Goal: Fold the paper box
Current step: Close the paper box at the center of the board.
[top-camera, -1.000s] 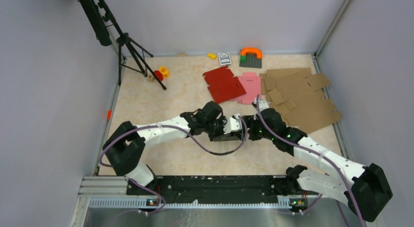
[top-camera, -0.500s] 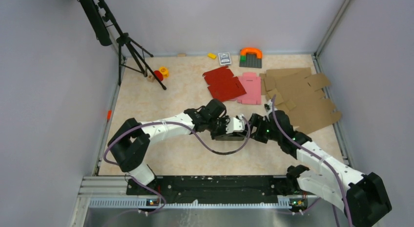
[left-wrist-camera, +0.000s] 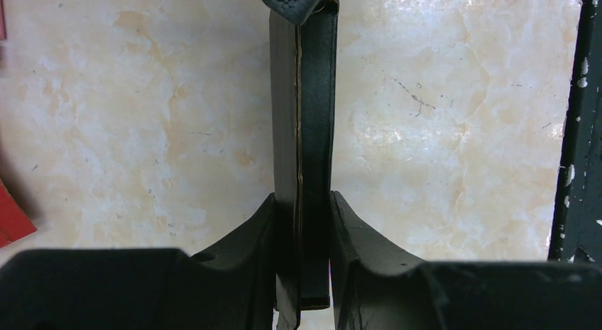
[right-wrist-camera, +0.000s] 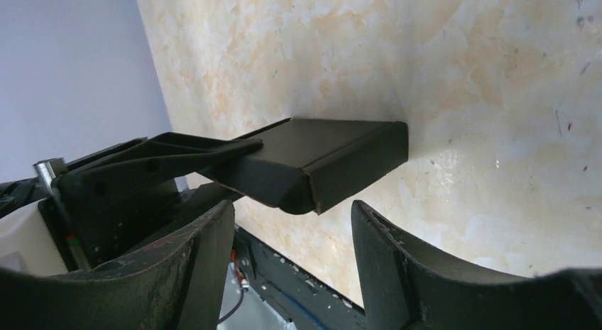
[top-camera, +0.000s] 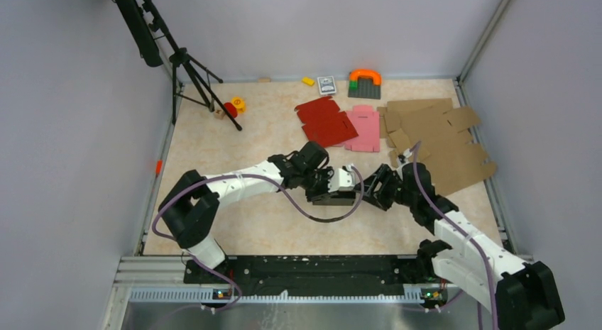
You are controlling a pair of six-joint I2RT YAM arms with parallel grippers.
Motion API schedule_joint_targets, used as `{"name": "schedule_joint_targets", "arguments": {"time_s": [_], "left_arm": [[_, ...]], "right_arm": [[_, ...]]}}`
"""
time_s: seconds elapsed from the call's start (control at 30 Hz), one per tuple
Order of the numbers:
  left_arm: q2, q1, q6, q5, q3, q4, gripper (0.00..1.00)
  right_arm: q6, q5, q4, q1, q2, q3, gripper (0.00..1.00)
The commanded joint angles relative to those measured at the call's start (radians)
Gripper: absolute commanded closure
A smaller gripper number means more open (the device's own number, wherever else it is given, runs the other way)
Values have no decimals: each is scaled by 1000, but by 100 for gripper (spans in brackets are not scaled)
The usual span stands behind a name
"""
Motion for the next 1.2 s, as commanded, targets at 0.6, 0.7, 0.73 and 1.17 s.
{"name": "schedule_joint_targets", "arguments": {"time_s": [0.6, 0.7, 0.73, 1.17], "left_arm": [[34, 16, -21, 31, 60, -41, 78], [40, 19, -21, 34, 63, -37, 78], [42, 20, -22, 34, 65, -37, 78], [-13, 22, -28, 22, 62, -32, 57]], "right_arm": [[120, -68, 263, -8, 113, -134, 72], [112, -61, 267, -8, 122, -146, 76], [110, -59, 273, -8, 128, -150, 77], [93, -11, 254, -8, 147, -108, 75]]}}
